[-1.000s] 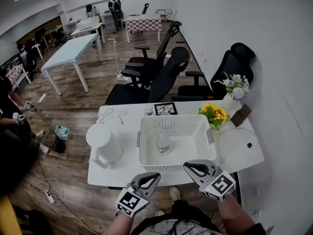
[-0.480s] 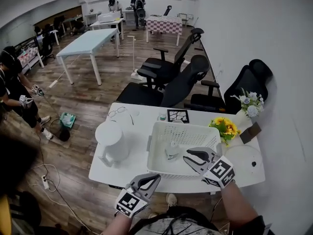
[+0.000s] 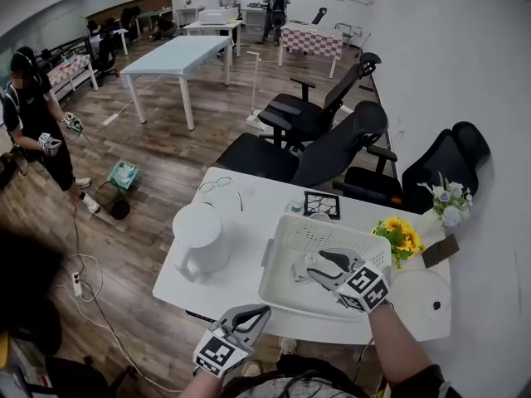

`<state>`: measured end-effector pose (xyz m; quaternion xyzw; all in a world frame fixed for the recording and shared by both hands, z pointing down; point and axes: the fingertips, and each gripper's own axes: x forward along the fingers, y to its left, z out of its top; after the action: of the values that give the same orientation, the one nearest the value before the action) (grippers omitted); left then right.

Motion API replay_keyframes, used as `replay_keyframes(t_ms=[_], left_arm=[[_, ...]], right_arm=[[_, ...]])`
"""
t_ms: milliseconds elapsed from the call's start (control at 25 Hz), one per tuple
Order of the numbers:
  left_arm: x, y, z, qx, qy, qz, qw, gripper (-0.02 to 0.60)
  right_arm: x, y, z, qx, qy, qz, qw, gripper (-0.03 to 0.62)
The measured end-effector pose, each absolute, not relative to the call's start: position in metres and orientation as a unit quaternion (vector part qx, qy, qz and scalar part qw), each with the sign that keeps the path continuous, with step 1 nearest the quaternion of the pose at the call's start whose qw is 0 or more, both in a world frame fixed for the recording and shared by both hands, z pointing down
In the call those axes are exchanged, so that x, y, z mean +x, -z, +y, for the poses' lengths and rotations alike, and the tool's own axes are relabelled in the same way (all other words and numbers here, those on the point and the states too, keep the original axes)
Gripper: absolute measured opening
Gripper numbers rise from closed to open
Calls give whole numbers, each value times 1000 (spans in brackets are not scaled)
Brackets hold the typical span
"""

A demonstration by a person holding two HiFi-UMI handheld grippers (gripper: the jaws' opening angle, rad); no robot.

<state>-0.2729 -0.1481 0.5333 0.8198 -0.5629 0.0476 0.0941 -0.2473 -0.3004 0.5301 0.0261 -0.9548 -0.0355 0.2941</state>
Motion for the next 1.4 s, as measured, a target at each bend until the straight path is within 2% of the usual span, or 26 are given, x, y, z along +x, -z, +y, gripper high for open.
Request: replay_keyframes(t_ms=[440,560,1400], left_arm=[[-272,-544,-149,803,-15,-586,105,11],[-273,-544,-148,800,-9,-591,107,11],[-272,-542,-147,799,-4,-589,117,11]], right_arm=[[-268,-568,-310,-22,26,-949,314,209],[-270,-569,-311,-19,28,-950,309,164],[-270,-567,-313,-3,11,-957,290,155]])
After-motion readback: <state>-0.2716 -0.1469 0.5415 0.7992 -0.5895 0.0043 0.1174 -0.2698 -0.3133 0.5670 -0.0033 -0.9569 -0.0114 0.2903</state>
